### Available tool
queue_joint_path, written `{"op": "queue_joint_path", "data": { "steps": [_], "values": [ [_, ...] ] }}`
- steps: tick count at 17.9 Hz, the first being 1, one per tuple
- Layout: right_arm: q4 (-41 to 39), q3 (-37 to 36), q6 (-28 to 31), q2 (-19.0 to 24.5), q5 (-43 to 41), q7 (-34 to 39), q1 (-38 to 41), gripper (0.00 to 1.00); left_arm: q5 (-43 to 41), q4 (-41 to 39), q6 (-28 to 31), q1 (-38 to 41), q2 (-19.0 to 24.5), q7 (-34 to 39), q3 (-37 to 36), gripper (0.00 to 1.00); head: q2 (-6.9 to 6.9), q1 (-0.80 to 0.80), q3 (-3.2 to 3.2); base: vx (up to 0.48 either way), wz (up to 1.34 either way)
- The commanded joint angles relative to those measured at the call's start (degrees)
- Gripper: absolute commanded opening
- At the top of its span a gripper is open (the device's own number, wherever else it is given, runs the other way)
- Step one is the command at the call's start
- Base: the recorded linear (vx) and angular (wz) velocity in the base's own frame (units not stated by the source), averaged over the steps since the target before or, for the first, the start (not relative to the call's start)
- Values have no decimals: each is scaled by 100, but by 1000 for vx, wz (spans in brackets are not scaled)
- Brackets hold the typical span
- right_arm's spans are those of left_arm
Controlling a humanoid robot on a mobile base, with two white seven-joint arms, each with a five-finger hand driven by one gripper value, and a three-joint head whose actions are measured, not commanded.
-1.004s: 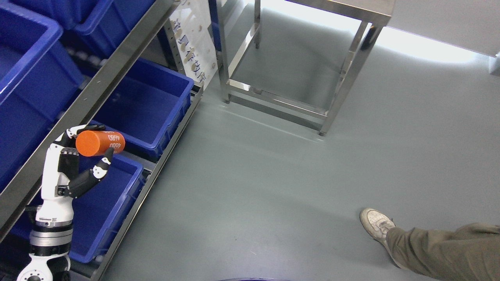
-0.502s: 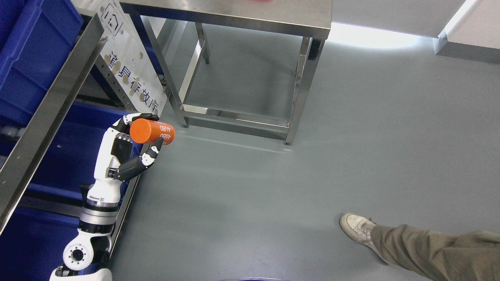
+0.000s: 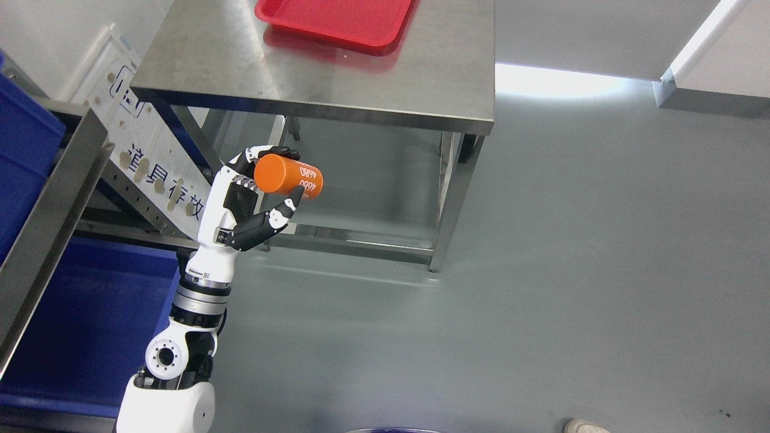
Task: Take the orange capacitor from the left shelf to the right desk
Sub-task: 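Move the left hand over the red tray and lower the capacitor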
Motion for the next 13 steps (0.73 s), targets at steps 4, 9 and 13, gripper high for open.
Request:
{"op": "queue_joint_path", "data": {
  "steps": [4, 9, 13],
  "values": [
    [-100, -70, 33, -100, 26, -2, 115, 100, -1, 27, 307, -864, -96, 1, -473, 1, 0, 0, 0, 385, -20],
    [-100, -70, 33, -100, 26, -2, 115, 100, 8, 27, 474, -1506, -96, 45, -473, 1, 0, 0, 0, 330, -4],
    [-100, -70, 33, -100, 26, -2, 115, 100, 182, 80, 1001, -2306, -96, 291, -840, 1, 0, 0, 0, 251, -3]
  ]
}}
